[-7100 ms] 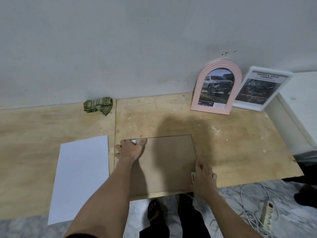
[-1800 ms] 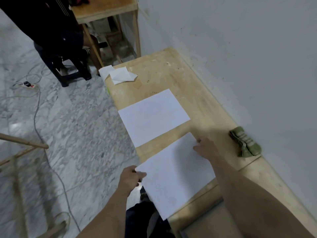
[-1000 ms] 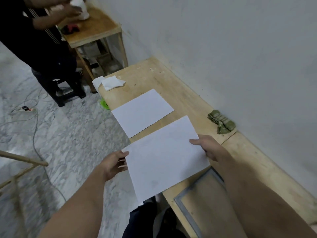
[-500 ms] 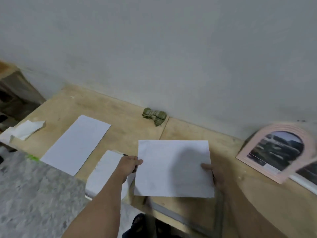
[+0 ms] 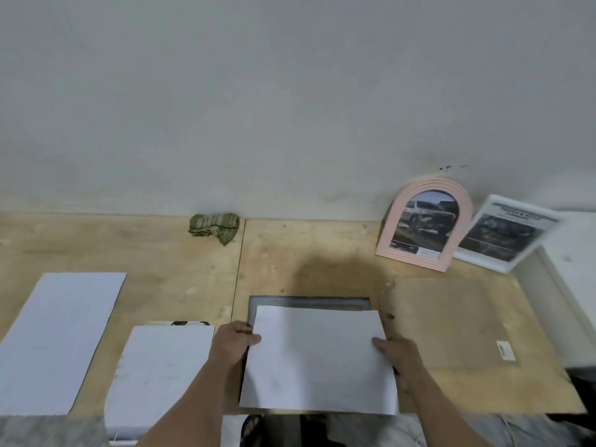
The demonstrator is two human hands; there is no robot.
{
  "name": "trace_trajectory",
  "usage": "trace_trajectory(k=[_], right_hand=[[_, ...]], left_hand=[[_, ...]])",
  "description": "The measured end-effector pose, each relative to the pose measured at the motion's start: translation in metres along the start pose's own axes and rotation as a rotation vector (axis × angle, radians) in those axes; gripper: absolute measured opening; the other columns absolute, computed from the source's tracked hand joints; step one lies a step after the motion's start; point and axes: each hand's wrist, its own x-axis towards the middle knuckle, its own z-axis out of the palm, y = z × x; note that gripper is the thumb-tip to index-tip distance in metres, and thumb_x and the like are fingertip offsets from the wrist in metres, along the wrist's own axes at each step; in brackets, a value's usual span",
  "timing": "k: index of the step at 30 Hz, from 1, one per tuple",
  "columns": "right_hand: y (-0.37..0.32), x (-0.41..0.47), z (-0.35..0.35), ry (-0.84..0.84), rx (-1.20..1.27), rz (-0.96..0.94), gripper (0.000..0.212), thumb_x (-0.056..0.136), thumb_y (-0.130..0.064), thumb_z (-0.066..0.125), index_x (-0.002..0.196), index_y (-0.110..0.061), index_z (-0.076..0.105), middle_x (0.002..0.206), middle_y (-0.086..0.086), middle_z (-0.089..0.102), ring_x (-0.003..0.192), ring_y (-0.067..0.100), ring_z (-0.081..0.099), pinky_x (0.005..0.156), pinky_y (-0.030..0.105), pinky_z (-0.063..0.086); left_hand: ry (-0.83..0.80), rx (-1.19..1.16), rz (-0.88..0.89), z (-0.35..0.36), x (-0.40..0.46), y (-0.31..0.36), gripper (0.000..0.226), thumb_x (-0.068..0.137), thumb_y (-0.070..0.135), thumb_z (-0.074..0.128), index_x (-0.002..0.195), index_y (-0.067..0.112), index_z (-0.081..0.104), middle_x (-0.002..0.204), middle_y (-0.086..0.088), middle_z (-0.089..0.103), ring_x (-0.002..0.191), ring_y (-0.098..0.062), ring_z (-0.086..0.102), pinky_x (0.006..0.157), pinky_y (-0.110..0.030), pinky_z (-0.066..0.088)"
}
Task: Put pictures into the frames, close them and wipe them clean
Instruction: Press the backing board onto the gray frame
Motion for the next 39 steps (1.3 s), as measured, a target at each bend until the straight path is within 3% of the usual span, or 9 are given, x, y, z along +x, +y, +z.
trace_trajectory(k=[5,8,10,13,17,21,25,34,39], right_hand=[[-0.001,0.005,0.013,0.072,-0.020,-0.146,0.038,0.074,-0.023,0.073,0.110,-0.019,0.062,0.120,0.004,0.061,0.100,0.027,0.062,0.089,0.047,0.052],[-0.015,0.007,0.019,0.118,-0.125,-0.157,0.035,0.077,-0.019,0.070,0.111,-0.015,0.063,0.114,0.004,0.061,0.097,0.025,0.056,0.085,0.036,0.046],[-0.020,0.009,0.022,0.130,-0.156,-0.140,0.032,0.081,-0.013,0.067,0.113,-0.010,0.063,0.111,0.006,0.059,0.095,0.025,0.052,0.082,0.031,0.040],[-0.021,0.016,0.025,0.137,-0.161,-0.132,0.036,0.083,-0.012,0.065,0.118,-0.008,0.061,0.119,0.010,0.060,0.100,0.027,0.053,0.084,0.033,0.040],[-0.024,0.021,0.027,0.140,-0.202,-0.122,0.035,0.083,-0.013,0.064,0.116,-0.003,0.058,0.105,0.010,0.058,0.092,0.029,0.053,0.080,0.036,0.042],[-0.021,0.028,0.027,0.119,-0.206,-0.143,0.042,0.084,-0.015,0.066,0.124,-0.007,0.057,0.122,0.010,0.059,0.107,0.030,0.055,0.082,0.032,0.040],[-0.020,0.030,0.028,0.140,-0.240,-0.169,0.041,0.086,-0.017,0.064,0.125,-0.006,0.058,0.123,0.010,0.060,0.110,0.029,0.056,0.087,0.033,0.041],[-0.020,0.038,0.026,0.139,-0.298,-0.213,0.030,0.083,-0.011,0.064,0.113,-0.006,0.063,0.110,0.011,0.063,0.097,0.028,0.058,0.080,0.031,0.043],[-0.022,0.048,0.008,0.182,-0.278,-0.234,0.024,0.085,-0.014,0.062,0.108,-0.007,0.062,0.100,0.006,0.061,0.088,0.021,0.054,0.076,0.030,0.040]], left_hand=[[0.052,0.043,0.049,-0.007,-0.002,0.005,0.012,0.064,0.011,0.079,0.060,0.018,0.069,0.070,0.002,0.071,0.075,-0.023,0.065,0.077,-0.033,0.048],[0.080,0.100,0.098,-0.002,-0.002,0.014,0.037,0.071,0.006,0.073,0.045,0.021,0.053,0.051,0.005,0.054,0.060,-0.020,0.048,0.066,-0.029,0.034],[0.089,0.142,0.110,0.000,0.002,0.015,0.040,0.073,0.006,0.073,0.043,0.022,0.053,0.048,0.005,0.054,0.058,-0.020,0.049,0.065,-0.029,0.036],[0.104,0.180,0.107,0.002,0.007,0.015,0.036,0.074,0.009,0.073,0.045,0.021,0.055,0.049,0.002,0.058,0.059,-0.021,0.053,0.065,-0.029,0.040],[0.141,0.224,0.110,0.004,0.009,0.014,0.027,0.076,0.014,0.073,0.054,0.023,0.060,0.053,0.005,0.062,0.063,-0.021,0.056,0.067,-0.028,0.042],[0.169,0.243,0.107,0.008,0.006,0.017,0.019,0.077,0.013,0.071,0.064,0.024,0.062,0.061,0.002,0.066,0.069,-0.021,0.058,0.067,-0.027,0.041],[0.219,0.307,0.098,0.015,-0.001,0.021,0.017,0.073,0.011,0.062,0.063,0.025,0.064,0.063,0.003,0.064,0.069,-0.021,0.057,0.062,-0.024,0.042],[0.425,0.553,0.123,0.035,-0.016,0.033,0.011,0.089,0.020,0.051,0.083,0.022,0.059,0.085,0.004,0.065,0.081,-0.025,0.060,0.066,-0.029,0.041],[0.270,0.570,0.269,0.080,-0.015,0.067,0.010,0.089,0.018,0.052,0.087,0.022,0.061,0.083,0.005,0.062,0.080,-0.023,0.058,0.068,-0.028,0.042]])
